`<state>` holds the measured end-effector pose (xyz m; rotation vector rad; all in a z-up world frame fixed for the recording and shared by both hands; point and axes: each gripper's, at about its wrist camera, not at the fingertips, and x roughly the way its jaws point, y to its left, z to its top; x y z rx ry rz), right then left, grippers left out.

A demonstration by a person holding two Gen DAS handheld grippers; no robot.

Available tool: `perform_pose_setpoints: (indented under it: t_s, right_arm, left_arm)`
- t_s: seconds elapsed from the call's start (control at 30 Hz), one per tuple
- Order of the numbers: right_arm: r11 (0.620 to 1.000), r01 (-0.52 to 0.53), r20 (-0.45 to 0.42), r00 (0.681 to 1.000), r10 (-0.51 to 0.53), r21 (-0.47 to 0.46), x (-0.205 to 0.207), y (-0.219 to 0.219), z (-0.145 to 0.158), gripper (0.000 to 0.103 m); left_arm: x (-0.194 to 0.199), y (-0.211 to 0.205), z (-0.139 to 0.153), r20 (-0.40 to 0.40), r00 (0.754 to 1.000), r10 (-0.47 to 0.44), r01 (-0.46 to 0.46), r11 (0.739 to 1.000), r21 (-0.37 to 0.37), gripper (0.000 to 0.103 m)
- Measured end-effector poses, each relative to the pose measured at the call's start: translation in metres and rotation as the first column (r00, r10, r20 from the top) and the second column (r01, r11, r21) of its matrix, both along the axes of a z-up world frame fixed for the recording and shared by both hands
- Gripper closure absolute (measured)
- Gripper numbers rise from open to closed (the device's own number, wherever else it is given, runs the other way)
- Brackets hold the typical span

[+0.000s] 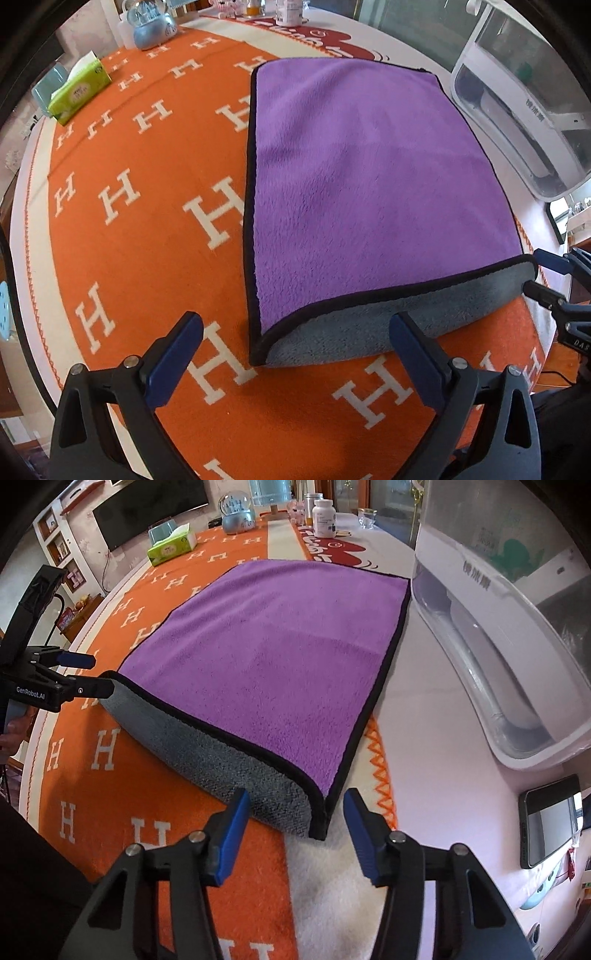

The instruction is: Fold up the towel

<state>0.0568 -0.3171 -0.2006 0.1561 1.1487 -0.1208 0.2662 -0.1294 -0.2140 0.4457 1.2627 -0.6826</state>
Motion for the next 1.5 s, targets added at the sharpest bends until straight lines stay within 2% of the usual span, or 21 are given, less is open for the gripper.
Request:
perform_pose_setpoints:
  t_s: [0.17,0.33,0.47,0.53,0.6,0.73,0.83,0.87,1.23,1.5]
  right_arm:
    - [1.000,0.000,-0.012,1.000,0.000,0.015,0.001,-0.001,-0.003,0.061]
    - [1.000,0.000,-0.014,1.000,0.000,0.017,0.000,0.000,-0.003,0.066]
    - [1.000,0.003,-0.012,1.000,-0.003,0.016,-0.001,0.001,-0.002,0.072]
    - [1.000,0.008,-0.011,1.000,-0.008,0.016,-0.001,0.001,-0.001,0.076]
    - [1.000,0.012,-0.008,1.000,-0.011,0.019,-0.002,0.000,0.000,0.079]
    - [1.000,0.016,-0.008,1.000,-0.016,0.022,-0.003,-0.002,0.000,0.087]
    - [1.000,0.022,-0.004,1.000,-0.022,0.022,-0.004,-0.003,0.001,0.098]
    - [0.999,0.026,0.000,1.000,-0.026,0.022,-0.004,-0.004,0.002,0.098]
    - [0.999,0.032,0.010,0.999,-0.032,0.026,-0.004,-0.008,0.004,0.100]
    - [0.999,0.032,0.052,0.998,-0.034,0.029,-0.010,-0.009,0.017,0.100]
  left_arm:
    - [0.002,0.002,-0.007,-0.040,0.999,-0.004,0.004,1.000,-0.019,0.016]
    - [0.002,0.000,-0.012,-0.066,0.997,-0.033,0.031,0.999,-0.018,0.039]
    - [-0.003,0.001,-0.012,-0.069,0.997,-0.047,0.045,0.999,-0.025,0.049]
    - [-0.004,0.001,-0.012,-0.067,0.997,-0.043,0.041,0.999,-0.022,0.060]
    - [-0.004,0.003,-0.011,-0.068,0.997,-0.035,0.033,0.999,-0.024,0.067]
    - [-0.003,0.009,-0.011,-0.065,0.998,-0.014,0.013,1.000,-0.021,0.090]
    - [-0.003,0.012,-0.010,-0.063,0.998,-0.003,0.002,1.000,-0.024,0.094]
    - [-0.003,0.012,-0.009,-0.064,0.998,-0.003,0.001,1.000,-0.025,0.095]
    - [-0.001,0.009,-0.007,-0.041,0.999,-0.006,0.006,1.000,-0.005,0.096]
    - [-0.006,0.012,0.005,-0.009,1.000,-0.013,0.013,1.000,-0.008,0.096]
